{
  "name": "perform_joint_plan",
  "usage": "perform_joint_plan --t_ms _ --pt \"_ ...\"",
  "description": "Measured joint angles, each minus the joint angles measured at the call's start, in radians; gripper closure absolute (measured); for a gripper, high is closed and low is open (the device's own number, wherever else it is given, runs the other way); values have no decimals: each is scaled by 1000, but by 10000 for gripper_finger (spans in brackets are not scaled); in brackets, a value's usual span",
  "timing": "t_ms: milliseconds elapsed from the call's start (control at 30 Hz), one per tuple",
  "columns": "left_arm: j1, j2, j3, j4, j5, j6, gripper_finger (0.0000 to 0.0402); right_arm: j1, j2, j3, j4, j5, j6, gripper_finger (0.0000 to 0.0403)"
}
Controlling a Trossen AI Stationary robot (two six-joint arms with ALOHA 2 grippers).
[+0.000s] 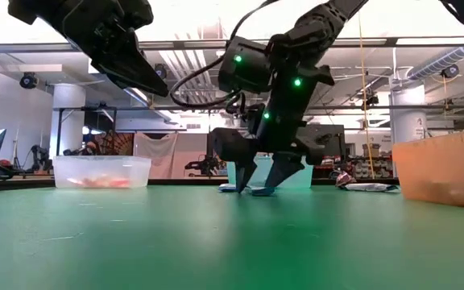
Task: Sort candy by brand, put in halloween buckets
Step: Put the white chocolate into the light blue bin
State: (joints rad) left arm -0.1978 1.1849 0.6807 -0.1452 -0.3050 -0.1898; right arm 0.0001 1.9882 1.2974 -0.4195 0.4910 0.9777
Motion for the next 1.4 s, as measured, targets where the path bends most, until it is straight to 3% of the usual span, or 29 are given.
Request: perform_joint_plan --t_ms 167,400,567,1000,1267,1400 --pt "0 2 0 6 -1 1 304 3 31 5 11 12 22 182" --pt "0 1 0 5 -2 6 304 19 32 5 14 23 20 296" --pt "0 1 0 4 -3 12 304 21 31 5 15 24 7 344" --pt "0 1 0 4 -22 12 304 22 -47 -2 -8 -15 -77 393" --pt "0 1 0 4 -37 7 304 22 -82 -1 0 1 -114 396" --pt "0 1 0 4 -37 5 304 22 -104 1 -29 -51 -160 395"
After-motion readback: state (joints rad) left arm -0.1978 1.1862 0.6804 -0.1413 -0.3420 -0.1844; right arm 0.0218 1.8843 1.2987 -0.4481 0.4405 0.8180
